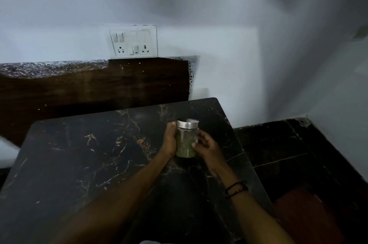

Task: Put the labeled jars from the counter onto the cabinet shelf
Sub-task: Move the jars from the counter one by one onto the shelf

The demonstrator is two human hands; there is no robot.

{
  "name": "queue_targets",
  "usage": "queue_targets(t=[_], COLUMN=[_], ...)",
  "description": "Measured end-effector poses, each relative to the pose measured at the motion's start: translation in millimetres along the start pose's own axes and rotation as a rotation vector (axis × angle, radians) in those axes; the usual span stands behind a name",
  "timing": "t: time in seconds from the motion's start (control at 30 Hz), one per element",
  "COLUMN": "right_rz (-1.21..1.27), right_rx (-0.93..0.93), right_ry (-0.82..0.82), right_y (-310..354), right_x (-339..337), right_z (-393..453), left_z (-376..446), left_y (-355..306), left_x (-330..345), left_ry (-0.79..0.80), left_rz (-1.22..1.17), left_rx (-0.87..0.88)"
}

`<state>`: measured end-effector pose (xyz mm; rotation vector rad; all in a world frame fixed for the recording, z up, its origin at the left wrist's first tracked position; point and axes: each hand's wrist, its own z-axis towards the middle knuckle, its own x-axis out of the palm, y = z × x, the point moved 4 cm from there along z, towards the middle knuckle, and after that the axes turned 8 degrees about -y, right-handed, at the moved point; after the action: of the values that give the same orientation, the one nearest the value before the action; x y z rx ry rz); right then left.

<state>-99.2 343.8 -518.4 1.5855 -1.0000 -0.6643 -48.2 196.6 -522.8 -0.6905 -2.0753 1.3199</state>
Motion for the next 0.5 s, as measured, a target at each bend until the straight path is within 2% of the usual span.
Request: queue_targets(t=[0.1, 0.23, 0.33, 0.5], right_rz=[-0.023, -0.074, -0.068, -0.010], right_rx=[0.010, -0.031, -0.046, -0.027], right_ry=[0.017, -0.080, -0.115, -0.066], right_y=[-3, -7, -9, -13], right_x=[3, 10, 16, 23], right_z=[-5, -12, -17, -29], left_z=[-7, -18, -29, -35], left_y=[-1, 4, 15, 19], left_x=[-4, -10, -16, -34], left_ry=[-0.049, -0.078, -0.009, -0.012], left_rz=[0.105, 0.220, 0.170, 0.086], left_rx=[0.070, 0.179, 0.136, 0.048])
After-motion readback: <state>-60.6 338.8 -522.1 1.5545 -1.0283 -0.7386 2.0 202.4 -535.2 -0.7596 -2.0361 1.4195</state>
